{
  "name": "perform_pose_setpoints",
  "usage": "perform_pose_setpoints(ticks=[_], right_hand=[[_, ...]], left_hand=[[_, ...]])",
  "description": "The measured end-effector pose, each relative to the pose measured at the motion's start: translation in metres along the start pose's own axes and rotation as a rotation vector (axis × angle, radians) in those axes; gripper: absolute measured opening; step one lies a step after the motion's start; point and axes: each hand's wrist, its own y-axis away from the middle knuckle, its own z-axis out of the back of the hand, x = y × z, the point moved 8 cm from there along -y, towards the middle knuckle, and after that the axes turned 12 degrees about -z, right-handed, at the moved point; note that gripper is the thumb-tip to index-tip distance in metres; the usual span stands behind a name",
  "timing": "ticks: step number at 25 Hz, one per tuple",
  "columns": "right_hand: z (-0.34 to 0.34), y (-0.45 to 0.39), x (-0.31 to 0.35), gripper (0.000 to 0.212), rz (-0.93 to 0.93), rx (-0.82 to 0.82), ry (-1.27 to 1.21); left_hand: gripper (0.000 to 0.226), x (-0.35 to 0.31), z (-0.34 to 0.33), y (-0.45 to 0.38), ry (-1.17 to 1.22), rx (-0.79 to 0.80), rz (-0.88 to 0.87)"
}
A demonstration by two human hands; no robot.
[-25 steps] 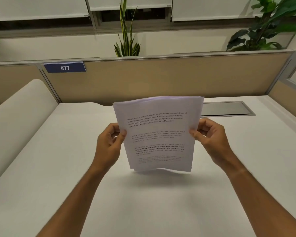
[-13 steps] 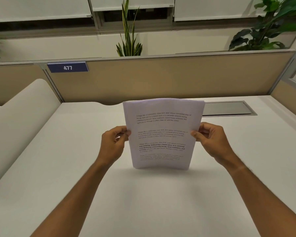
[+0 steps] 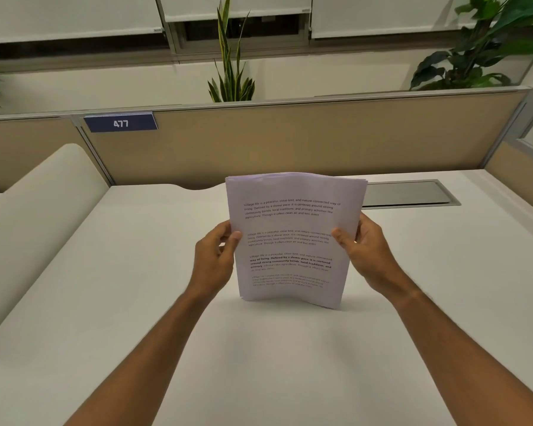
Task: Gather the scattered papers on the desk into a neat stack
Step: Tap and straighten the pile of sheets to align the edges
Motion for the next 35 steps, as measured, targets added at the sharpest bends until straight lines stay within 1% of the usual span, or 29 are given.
perform_pose_setpoints(ticks=[2, 4, 6, 8, 10, 12, 16, 19, 21, 25, 27, 29, 30, 32, 35], right_hand=[[-0.012, -0.002, -0.004, 0.028, -0.035, 0.024, -0.062], [-0.021, -0.002, -0.006, 0.030, -0.067, 0.023, -0.050], [-0.018, -0.002, -0.003, 0.028, -0.049, 0.000, -0.018], [-0.005, -0.002, -0.001, 0.027, -0.019, -0.021, 0.048], [0.005, -0.002, -0.002, 0.027, -0.010, -0.037, 0.119], [0.008, 0.000, 0.001, 0.024, 0.007, -0.055, 0.141], [0.013, -0.004, 0.017, 0.017, 0.074, -0.079, 0.112], [0.016, -0.007, 0.011, 0.014, 0.060, -0.096, 0.147], [0.010, -0.006, -0.002, 0.012, 0.025, -0.094, 0.192], [0.009, -0.006, -0.001, 0.010, 0.031, -0.127, 0.218], [0.015, -0.007, 0.007, 0.011, 0.058, -0.160, 0.183], [0.022, -0.007, 0.012, 0.015, 0.071, -0.166, 0.109], [0.025, -0.006, 0.012, 0.016, 0.059, -0.148, 0.054], [0.028, -0.005, 0.002, 0.012, -0.015, -0.083, -0.042], [0.026, 0.004, -0.034, 0.043, -0.208, 0.003, -0.208]], left_hand=[[0.015, -0.004, -0.014, 0.002, 0.079, 0.018, 0.022], [0.009, -0.005, -0.030, 0.003, 0.145, 0.045, 0.068], [0.006, -0.003, -0.031, 0.001, 0.125, 0.020, 0.092], [0.008, 0.003, -0.017, -0.002, 0.072, -0.031, 0.096], [0.011, 0.008, -0.005, -0.002, 0.000, -0.032, 0.103], [0.010, 0.009, 0.002, -0.002, -0.051, -0.028, 0.105], [0.009, 0.000, 0.014, -0.014, -0.016, -0.069, 0.058], [0.014, 0.003, 0.014, -0.013, -0.042, -0.020, 0.061], [0.010, 0.008, 0.006, -0.007, -0.070, 0.018, 0.088], [0.005, 0.010, 0.002, -0.013, -0.053, 0.009, 0.108], [0.006, 0.008, 0.004, -0.015, -0.017, 0.001, 0.124], [0.013, 0.004, 0.009, -0.013, 0.047, -0.020, 0.145], [0.015, 0.002, 0.012, -0.011, 0.080, -0.035, 0.150], [0.015, -0.003, 0.020, -0.008, 0.138, -0.090, 0.157], [0.012, 0.002, 0.036, 0.000, 0.195, -0.282, 0.230]])
